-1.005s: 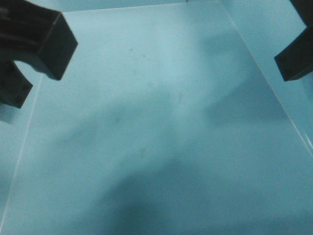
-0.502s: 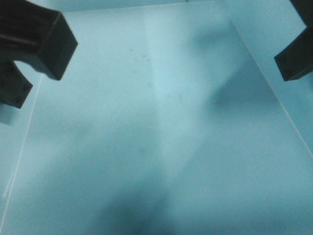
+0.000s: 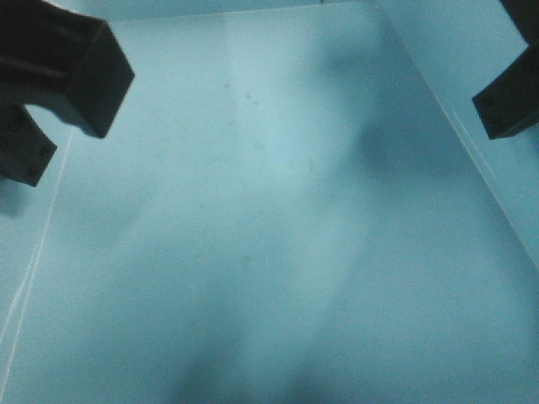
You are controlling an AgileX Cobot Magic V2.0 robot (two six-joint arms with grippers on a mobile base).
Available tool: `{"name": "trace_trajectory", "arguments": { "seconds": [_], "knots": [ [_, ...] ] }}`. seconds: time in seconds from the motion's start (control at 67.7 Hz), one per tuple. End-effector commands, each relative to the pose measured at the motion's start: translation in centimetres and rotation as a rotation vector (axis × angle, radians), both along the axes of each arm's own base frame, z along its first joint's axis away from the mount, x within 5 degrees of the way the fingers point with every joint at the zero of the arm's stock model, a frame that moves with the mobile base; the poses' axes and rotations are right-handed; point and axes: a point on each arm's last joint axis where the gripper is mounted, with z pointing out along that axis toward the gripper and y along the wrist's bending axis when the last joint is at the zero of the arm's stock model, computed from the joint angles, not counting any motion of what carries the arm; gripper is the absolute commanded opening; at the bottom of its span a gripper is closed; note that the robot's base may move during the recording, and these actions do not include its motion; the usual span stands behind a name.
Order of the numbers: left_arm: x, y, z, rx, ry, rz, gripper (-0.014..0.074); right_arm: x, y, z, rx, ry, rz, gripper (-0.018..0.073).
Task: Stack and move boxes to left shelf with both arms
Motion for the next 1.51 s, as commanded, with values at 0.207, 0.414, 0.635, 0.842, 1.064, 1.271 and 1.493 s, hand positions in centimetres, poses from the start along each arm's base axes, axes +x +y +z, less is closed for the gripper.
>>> {"name": "trace_trajectory", "arguments": {
  "seconds": [0.207,0.414,0.635,0.842,1.064,1.271,1.493],
  "knots": [
    [0.04,-0.99,2.04,-0.056,-0.126,-0.145,-0.0003,0.00,1.42,2.94,0.119,-0.170,0.176,0.0037],
    [0.04,-0.99,2.04,-0.056,-0.126,-0.145,-0.0003,0.00,1.42,2.94,0.119,-0.170,0.176,0.0037],
    [0.04,-0.99,2.04,-0.056,-0.126,-0.145,-0.0003,0.00,1.42,2.94,0.119,-0.170,0.176,0.0037],
    [0.04,-0.99,2.04,-0.056,-0.126,-0.145,-0.0003,0.00,1.42,2.94,0.119,-0.170,0.176,0.0037],
    [0.04,-0.99,2.04,-0.056,-0.126,-0.145,-0.0003,0.00,1.42,2.94,0.119,-0.170,0.176,0.0037],
    [0.04,-0.99,2.04,-0.056,-0.126,-0.145,-0.0003,0.00,1.42,2.94,0.119,-0.170,0.176,0.0037],
    [0.03,-0.99,2.03,-0.056,-0.125,-0.144,-0.0003,0.00,1.42,2.94,0.119,-0.170,0.176,0.0037]
  ]
}}
